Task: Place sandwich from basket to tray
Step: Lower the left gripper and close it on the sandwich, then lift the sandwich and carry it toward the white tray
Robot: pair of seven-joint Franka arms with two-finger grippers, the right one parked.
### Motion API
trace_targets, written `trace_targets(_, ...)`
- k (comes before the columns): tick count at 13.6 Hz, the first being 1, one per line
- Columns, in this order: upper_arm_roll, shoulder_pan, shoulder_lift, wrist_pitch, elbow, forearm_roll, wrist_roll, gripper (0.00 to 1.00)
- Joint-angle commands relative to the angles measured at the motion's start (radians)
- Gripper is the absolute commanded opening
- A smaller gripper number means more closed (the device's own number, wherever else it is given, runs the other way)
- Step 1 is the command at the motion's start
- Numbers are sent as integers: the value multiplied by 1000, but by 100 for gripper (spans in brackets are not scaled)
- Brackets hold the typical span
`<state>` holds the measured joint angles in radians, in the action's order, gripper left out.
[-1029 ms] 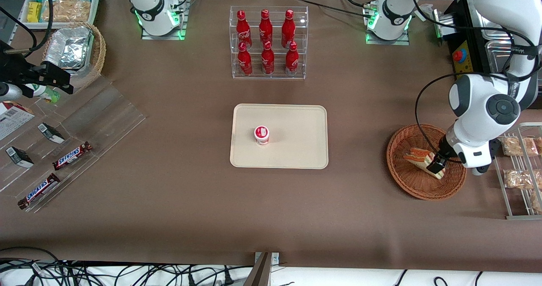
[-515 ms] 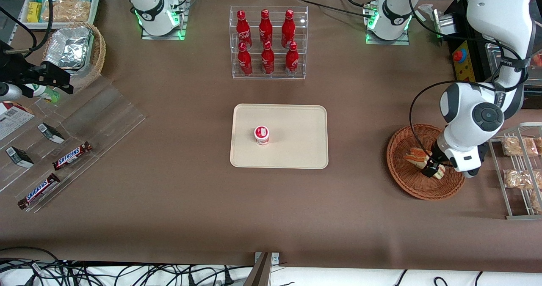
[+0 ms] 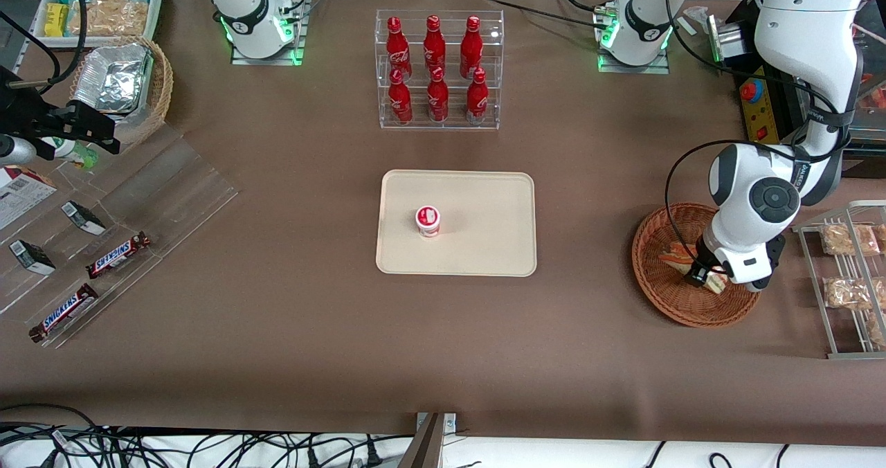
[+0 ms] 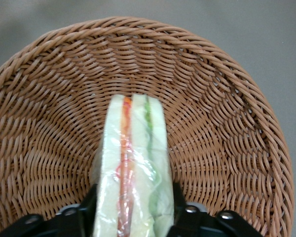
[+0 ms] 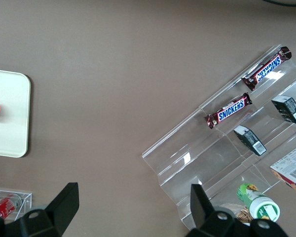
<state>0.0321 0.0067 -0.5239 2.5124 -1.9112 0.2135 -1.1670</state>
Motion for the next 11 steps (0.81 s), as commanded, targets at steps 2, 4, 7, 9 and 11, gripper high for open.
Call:
trace_targets(2,-4,-1,33,-4,1,27,-13,0)
trace_targets(4,-11,2,76,-106,33,26,51,0)
trace_targets(7,-66,2,133,-272,107,9,169,0)
trace_targets(9,-110,1,160,-354,141,9,234,0)
trace_targets(11,-170,1,162,-433,185,9,314,0)
